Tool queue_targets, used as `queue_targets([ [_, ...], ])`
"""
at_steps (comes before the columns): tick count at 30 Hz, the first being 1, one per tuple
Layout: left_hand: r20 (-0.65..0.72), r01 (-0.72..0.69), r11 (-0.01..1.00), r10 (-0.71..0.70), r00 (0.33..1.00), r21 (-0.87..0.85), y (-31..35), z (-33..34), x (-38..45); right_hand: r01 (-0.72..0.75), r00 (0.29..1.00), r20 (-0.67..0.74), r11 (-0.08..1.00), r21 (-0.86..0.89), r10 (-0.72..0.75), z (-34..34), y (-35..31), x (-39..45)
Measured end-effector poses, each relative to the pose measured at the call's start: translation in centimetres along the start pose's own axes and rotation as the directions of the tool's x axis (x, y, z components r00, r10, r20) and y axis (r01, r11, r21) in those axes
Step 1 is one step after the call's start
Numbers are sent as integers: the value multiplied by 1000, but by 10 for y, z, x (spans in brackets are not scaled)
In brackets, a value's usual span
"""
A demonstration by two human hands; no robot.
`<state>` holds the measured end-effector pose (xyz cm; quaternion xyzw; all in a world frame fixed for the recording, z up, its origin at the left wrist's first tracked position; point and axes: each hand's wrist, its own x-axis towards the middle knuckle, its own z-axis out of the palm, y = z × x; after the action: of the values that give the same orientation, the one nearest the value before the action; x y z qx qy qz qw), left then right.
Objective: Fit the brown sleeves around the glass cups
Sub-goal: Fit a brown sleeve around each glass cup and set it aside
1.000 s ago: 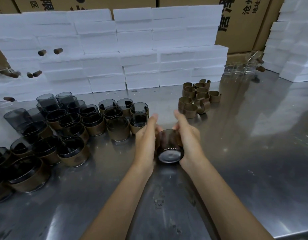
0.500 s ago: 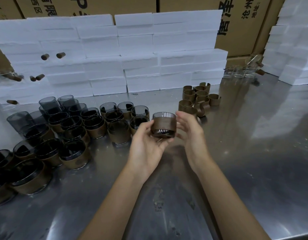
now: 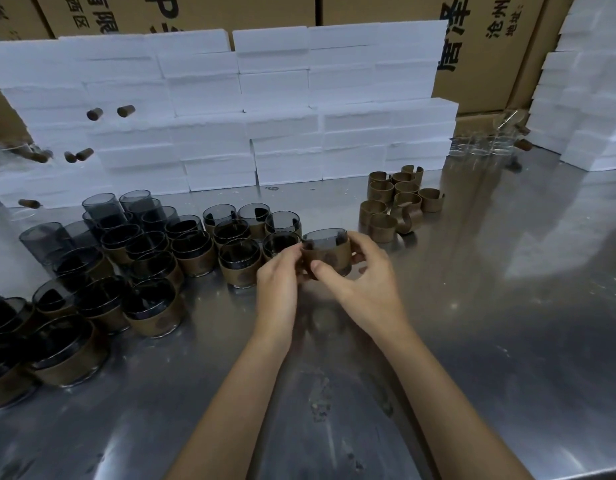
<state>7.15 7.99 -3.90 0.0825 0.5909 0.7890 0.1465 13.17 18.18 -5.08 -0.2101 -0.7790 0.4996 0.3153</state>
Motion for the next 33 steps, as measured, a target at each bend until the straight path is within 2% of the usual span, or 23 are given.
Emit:
queue_targets([
  [3,-59,-214,904,253,966,369,-6,-5,2,-57,995,77,995,-79,63,-1,3,-1],
  [6,-102,-284,776,406,908,564,-5,-7,1,-44,985,158,982,-185,74,0,6,-2],
  [9,-97,-325,714,481,872,620,-3,-13,1,-8,973,227,981,-193,52,2,6,-5],
  [12,-110,-363,684,543,832,633,3,-19,1,109,954,296,971,-211,-42,11,7,-8],
  [16,-140,-390,670,593,793,631,18,-33,7,241,930,350,903,-356,-110,25,0,-4],
  [18,-150,-397,691,588,795,604,34,-43,16,178,944,319,944,-278,-84,29,-2,-2],
  [20,-153,-428,714,593,791,554,56,-59,32,22,979,205,999,-40,-14,29,-3,5],
  [22,-161,-441,689,624,764,575,87,-81,56,-82,992,100,991,104,72,26,-1,18],
  [24,-191,-389,647,640,744,655,122,-109,90,-149,989,24,980,133,148,21,2,36],
  [25,-213,-317,622,627,749,716,138,-124,109,-179,983,-18,975,129,183,19,4,44],
  [27,-251,-107,551,534,807,828,161,-155,150,-231,966,-93,968,95,240,22,8,58],
  [29,-229,37,421,417,879,907,170,-182,183,-261,957,-125,965,8,260,29,12,67],
  [31,-165,59,312,327,930,948,170,-201,208,-274,957,-138,953,-126,257,37,17,74],
  [33,-126,53,260,273,954,964,167,-214,230,-280,951,-187,943,-180,246,41,21,81],
])
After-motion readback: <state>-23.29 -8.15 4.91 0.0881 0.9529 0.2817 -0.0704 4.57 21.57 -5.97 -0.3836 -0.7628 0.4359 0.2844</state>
